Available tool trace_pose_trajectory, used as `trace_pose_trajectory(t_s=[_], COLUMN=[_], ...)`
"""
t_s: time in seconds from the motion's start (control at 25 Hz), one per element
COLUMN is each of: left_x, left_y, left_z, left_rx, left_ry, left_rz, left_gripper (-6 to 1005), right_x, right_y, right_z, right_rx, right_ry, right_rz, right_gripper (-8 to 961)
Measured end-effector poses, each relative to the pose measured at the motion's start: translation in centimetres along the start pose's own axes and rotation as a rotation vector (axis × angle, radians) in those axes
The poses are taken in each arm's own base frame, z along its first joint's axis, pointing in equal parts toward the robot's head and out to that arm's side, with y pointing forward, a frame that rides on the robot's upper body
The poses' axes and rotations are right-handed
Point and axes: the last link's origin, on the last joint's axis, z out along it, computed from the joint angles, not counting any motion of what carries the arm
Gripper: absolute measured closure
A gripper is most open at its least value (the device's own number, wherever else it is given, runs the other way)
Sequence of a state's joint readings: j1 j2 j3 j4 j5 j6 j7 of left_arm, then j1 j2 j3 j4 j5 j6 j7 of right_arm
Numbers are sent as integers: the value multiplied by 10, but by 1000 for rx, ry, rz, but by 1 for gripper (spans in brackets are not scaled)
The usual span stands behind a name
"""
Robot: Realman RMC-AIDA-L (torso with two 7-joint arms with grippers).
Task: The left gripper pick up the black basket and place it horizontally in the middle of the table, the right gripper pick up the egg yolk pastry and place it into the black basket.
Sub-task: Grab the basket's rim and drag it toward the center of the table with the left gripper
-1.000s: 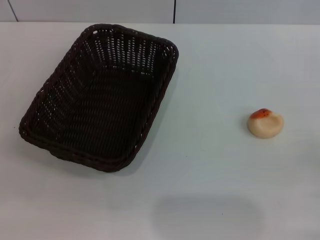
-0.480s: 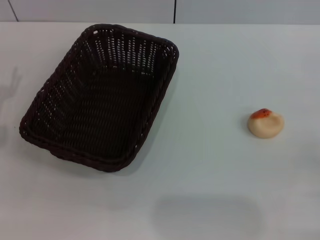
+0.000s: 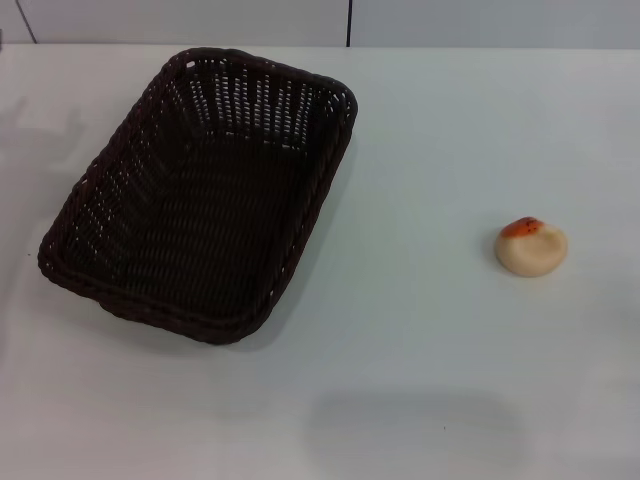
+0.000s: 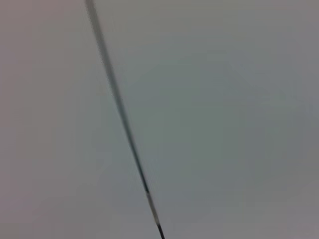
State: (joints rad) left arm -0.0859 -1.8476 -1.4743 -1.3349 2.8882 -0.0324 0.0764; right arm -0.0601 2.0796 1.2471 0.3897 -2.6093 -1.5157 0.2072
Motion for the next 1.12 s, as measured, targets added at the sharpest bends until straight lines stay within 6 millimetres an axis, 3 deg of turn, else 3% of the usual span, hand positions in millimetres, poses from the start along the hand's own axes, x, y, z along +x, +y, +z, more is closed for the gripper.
trace_pose_trajectory(t_s=[0.12, 0.4, 0.56, 1.12], left_x=[16, 44, 62, 76], left_y=[10, 19, 22, 34], left_z=[9, 11, 12, 10], left_rx=[-52, -120, -253, -387], left_ry=[-181, -228, -262, -376], left_rz=[106, 143, 145, 152], left_gripper=[189, 191, 194, 206], right_x=[0, 0, 1, 3], right_y=[0, 0, 0, 0], right_z=[1, 0, -1, -2], right_rx=[-2, -3, -3, -5], right_ry=[-1, 2, 8, 22], right_rz=[0, -2, -3, -7], right_gripper=[214, 214, 215, 215])
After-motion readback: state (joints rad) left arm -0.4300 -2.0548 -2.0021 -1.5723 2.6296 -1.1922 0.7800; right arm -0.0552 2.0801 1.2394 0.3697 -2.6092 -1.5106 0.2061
